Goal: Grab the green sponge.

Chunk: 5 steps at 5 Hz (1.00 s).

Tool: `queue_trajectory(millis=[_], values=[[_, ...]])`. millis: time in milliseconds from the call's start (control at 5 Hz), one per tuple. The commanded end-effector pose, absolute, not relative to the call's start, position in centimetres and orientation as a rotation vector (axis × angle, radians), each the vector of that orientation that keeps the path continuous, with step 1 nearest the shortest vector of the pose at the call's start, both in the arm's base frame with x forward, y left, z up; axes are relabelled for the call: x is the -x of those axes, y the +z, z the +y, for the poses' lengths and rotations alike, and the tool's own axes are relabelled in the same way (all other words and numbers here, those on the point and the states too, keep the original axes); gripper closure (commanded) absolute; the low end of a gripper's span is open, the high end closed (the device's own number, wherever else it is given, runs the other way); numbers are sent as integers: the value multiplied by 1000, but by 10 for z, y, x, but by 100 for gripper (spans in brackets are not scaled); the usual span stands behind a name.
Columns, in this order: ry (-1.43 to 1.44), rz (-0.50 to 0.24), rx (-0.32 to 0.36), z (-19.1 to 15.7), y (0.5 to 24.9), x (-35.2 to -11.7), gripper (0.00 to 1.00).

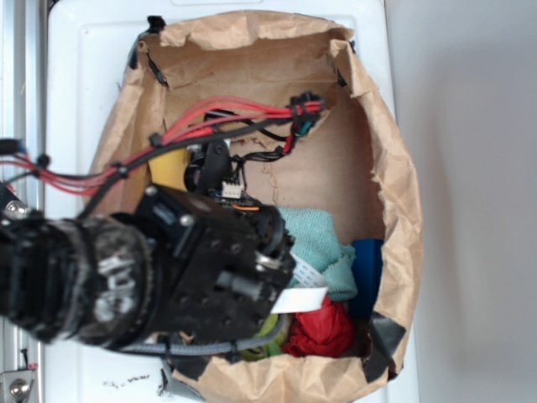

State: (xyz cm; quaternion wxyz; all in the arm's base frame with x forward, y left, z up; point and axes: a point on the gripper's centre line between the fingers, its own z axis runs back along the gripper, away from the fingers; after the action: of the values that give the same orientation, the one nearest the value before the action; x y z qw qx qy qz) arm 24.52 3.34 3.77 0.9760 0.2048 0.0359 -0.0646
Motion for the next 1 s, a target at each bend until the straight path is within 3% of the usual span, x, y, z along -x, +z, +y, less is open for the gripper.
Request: queue_trajectory(millis=[0, 200, 400, 800], values=[[-138, 123, -311, 40, 53, -256, 0], [-105, 156, -142, 47, 58, -260, 0], [-76, 142, -12, 52, 61, -259, 0], [-91, 113, -19, 53, 60, -252, 0]])
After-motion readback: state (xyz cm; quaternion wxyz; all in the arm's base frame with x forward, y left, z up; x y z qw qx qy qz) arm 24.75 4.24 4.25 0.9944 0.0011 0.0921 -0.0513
